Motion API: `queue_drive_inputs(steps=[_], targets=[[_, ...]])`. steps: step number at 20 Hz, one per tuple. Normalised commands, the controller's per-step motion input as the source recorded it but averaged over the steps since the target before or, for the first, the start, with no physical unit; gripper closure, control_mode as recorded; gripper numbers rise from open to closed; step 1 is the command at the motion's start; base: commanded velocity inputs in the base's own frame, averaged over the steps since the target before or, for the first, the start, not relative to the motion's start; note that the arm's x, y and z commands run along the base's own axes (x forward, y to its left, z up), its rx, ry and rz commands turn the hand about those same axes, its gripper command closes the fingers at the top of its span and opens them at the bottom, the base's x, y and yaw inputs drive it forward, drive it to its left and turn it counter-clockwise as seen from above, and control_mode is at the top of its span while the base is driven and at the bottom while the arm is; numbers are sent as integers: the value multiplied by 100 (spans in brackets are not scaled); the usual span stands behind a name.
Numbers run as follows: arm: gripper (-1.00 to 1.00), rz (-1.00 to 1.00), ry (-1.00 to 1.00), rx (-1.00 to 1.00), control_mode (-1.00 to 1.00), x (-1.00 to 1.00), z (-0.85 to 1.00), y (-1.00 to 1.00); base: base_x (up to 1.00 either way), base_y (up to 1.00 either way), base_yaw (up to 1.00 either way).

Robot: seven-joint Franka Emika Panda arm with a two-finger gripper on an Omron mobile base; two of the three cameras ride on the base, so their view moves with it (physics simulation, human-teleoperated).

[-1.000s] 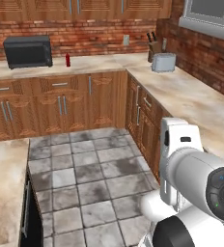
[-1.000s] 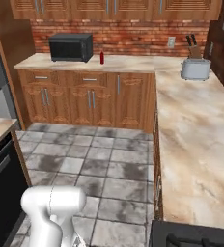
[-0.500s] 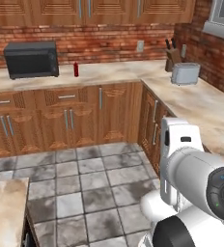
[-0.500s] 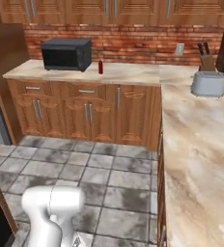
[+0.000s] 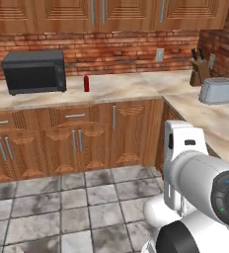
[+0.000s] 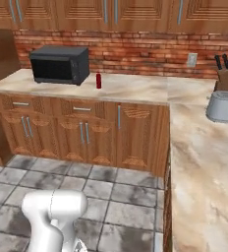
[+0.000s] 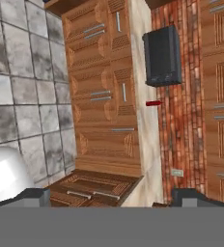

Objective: Place the ketchup and mustard from the counter to the top shelf of the fridge. If the existing items in the fridge are on the top shelf, move them to other shelves.

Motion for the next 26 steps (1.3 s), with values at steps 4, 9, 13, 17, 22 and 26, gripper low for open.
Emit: queue_drive_inputs(steps=[4,9,13,17,22,26], targets=[[-100,0,0,0,100,0,0,0,100,31,7],[-100,0,0,0,100,0,0,0,100,31,7],[-100,0,0,0,100,0,0,0,100,27,7],[-100,0,0,0,100,0,0,0,100,31,4],[-100,0,0,0,100,0,0,0,100,52,0],[-100,0,0,0,100,0,0,0,99,41,0]])
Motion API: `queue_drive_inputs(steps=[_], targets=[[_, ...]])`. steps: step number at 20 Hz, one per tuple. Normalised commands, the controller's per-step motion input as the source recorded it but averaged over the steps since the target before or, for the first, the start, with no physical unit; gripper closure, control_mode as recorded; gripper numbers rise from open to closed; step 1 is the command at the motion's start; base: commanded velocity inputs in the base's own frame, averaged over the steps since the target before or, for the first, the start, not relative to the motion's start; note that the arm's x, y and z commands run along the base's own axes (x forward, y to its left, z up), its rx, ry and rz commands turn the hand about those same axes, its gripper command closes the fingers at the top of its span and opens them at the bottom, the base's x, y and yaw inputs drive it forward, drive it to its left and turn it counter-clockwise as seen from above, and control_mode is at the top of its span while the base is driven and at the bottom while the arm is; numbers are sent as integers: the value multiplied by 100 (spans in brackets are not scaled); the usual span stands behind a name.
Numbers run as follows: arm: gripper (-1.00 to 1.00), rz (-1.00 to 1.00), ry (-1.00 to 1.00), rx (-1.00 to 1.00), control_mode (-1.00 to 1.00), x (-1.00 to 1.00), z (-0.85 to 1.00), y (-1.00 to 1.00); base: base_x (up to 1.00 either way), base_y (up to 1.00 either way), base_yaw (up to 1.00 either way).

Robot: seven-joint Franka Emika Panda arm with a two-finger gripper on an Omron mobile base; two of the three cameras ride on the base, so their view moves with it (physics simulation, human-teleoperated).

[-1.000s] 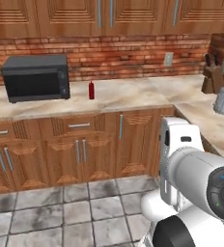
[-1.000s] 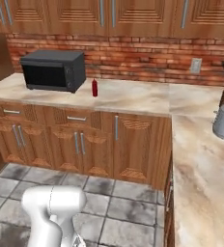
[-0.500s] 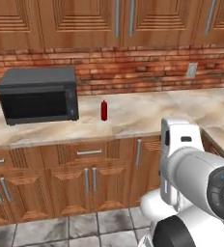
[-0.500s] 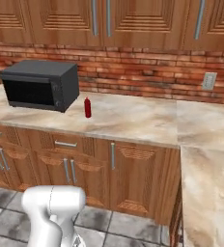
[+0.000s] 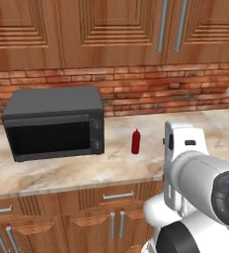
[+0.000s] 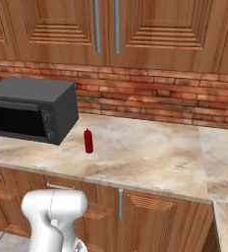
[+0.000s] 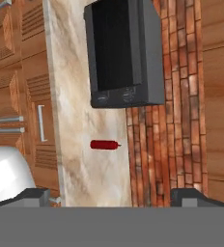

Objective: Place the ketchup and mustard from the counter to the top shelf of the fridge. If the existing items in the fridge are on the top shelf, move them to other shelves.

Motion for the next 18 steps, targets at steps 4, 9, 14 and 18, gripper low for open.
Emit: queue_drive_inputs(steps=[4,9,14,18], targets=[[-100,0,0,0,100,0,0,0,14,1,0],[-100,0,0,0,100,0,0,0,0,-2,0],[-100,0,0,0,100,0,0,0,-1,-2,-1],[-100,0,4,25,-100,11,0,-70,0,0,0]])
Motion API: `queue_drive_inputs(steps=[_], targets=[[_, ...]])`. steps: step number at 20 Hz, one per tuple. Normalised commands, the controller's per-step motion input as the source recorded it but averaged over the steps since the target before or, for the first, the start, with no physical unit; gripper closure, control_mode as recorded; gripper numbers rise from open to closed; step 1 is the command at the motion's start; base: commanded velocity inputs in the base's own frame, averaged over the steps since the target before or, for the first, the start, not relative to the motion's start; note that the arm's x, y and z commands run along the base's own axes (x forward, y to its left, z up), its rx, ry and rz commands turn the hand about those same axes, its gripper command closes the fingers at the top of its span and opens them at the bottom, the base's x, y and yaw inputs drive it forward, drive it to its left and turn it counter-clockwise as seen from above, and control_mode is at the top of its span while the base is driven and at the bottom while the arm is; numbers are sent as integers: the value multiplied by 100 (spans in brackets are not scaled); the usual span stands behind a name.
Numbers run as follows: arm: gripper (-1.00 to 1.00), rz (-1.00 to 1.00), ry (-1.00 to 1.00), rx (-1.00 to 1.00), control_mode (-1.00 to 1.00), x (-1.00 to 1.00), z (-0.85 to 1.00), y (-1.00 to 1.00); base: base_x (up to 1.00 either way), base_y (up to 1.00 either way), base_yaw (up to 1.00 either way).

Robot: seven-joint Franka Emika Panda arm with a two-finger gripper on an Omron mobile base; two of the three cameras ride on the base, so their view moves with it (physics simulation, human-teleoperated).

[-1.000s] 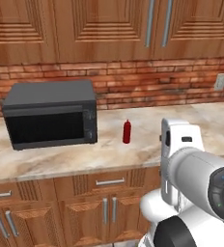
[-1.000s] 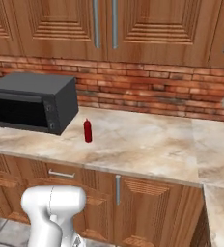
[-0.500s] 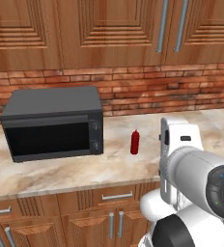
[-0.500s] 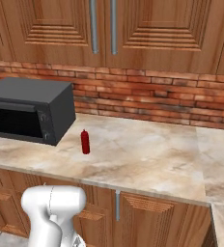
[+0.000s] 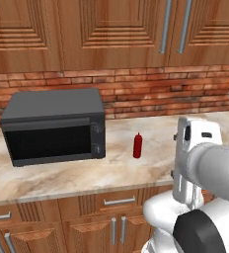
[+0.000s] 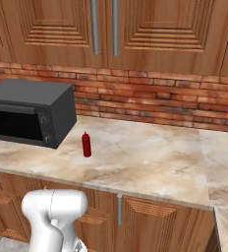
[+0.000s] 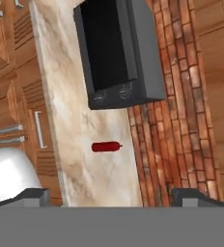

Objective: Place the ketchup and mustard from the counter to the top shelf of the fridge. If the existing items in the fridge are on the top shelf, move them to other shelves.

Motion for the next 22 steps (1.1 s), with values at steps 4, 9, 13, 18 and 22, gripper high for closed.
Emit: queue_drive_inputs(steps=[4,9,13,18,22], targets=[[-100,0,21,37,-100,34,2,-100,0,0,0],[-100,0,35,43,-100,48,0,-100,0,0,0],[-100,3,37,37,-100,51,0,-100,0,0,0],[-100,3,21,31,-100,47,0,-99,0,0,0],[-100,0,12,12,-100,41,-1,-47,0,0,0]])
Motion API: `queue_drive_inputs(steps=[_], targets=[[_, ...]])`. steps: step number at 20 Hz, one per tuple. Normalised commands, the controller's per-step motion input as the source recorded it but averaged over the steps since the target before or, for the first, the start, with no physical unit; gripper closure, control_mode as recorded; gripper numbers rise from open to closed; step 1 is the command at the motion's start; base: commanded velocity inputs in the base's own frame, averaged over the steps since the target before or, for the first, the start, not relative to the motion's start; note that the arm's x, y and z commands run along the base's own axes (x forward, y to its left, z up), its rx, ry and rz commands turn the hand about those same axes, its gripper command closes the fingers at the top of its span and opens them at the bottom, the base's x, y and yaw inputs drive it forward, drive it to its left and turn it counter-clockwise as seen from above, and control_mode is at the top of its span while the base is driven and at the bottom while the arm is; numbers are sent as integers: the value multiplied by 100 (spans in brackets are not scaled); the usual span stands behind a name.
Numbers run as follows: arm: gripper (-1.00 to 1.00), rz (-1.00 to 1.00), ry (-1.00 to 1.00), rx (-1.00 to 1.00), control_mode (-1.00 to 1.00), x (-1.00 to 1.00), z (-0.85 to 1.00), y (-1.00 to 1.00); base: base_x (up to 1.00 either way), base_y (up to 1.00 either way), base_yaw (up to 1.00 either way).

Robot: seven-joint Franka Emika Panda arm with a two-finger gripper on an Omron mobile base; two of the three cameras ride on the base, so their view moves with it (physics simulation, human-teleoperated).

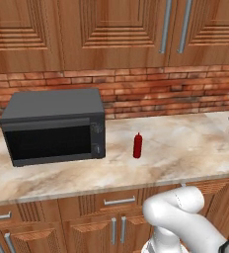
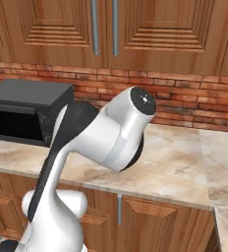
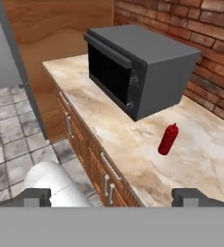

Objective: Place the ketchup and mustard from the counter to the top shelf of the fridge. If the existing items in the fridge are on the top shelf, move them to other shelves.

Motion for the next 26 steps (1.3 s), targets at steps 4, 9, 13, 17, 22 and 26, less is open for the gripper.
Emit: queue_drive_inputs(steps=[4,9,13,17,22,26], targets=[[-100,-3,1,6,-100,18,-11,-5,0,0,0],[-100,-1,0,9,-100,28,-27,1,0,0,0],[-100,2,0,19,-100,33,-40,0,0,0,0],[-100,9,1,25,-100,40,-37,0,0,0,0],[-100,14,6,22,-100,55,-22,0,0,0,0],[-100,12,2,7,-100,33,-9,10,0,0,0]])
